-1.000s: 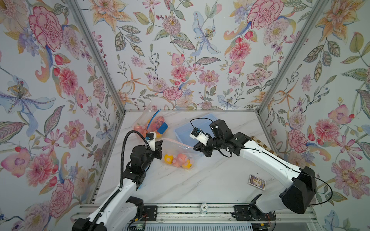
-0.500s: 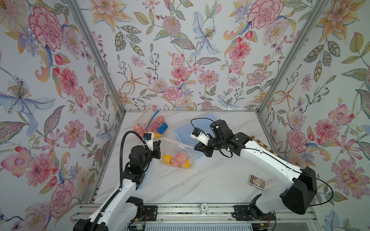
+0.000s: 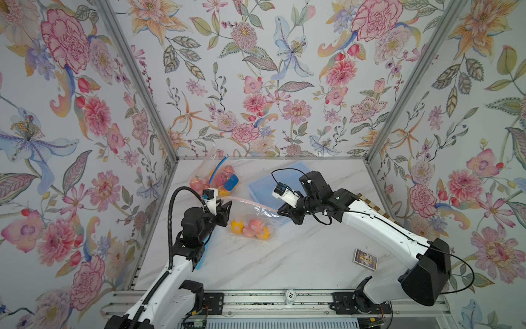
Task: Place the peach in a zip-top bag and seal the zipper
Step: Place the zipper food storage bag at the center of the board.
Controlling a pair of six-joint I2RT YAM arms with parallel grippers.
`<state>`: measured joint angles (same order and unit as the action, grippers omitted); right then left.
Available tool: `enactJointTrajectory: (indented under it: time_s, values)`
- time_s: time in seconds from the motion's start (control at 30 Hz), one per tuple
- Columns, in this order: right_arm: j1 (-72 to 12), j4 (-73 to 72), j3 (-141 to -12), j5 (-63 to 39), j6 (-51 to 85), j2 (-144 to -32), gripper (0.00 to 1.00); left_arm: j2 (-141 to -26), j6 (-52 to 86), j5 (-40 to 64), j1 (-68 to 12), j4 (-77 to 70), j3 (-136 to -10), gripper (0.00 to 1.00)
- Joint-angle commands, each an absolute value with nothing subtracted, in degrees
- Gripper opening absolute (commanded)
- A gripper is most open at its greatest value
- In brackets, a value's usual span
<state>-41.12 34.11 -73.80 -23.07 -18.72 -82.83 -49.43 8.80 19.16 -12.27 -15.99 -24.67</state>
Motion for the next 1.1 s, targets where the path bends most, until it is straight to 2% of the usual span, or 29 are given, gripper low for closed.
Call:
enactJointTrajectory:
  time_s: [0.0, 0.17, 0.27, 0.4, 0.57, 0.97, 1.07]
  values:
    - [-41.46, 36.34, -75.29, -22.59, -19.56, -82.88, 0.05, -47.60, 7.23, 23.59, -11.78, -11.58, -30.28, 0.51]
    - [-41.74, 36.63, -75.92, -22.12, -20.23, -83.13, 0.05, -48.25, 2.37, 27.61, -11.83, -0.06, -40.31, 0.61]
    - [-41.89, 36.53, -76.23, -21.91, -20.57, -83.23, 0.05, -51.99, -2.59, 33.19, -11.88, 10.33, -48.49, 0.64]
    - [-42.10, 36.48, -76.84, -21.93, -20.76, -83.64, 0.05, -60.00, -10.59, 40.23, -12.29, 27.17, -60.69, 0.61]
    - [-42.49, 36.49, -77.68, -21.85, -21.09, -84.57, 0.05, -70.65, -20.95, 40.88, -14.50, 44.04, -72.04, 0.60]
    - [-42.80, 36.48, -78.05, -21.97, -21.38, -85.34, 0.04, -80.97, -36.10, 43.94, -18.68, 51.04, -78.03, 0.64]
    - [-42.80, 36.51, -78.13, -21.88, -21.41, -85.32, 0.04, -85.05, -37.51, 40.78, -18.72, 53.53, -81.25, 0.64]
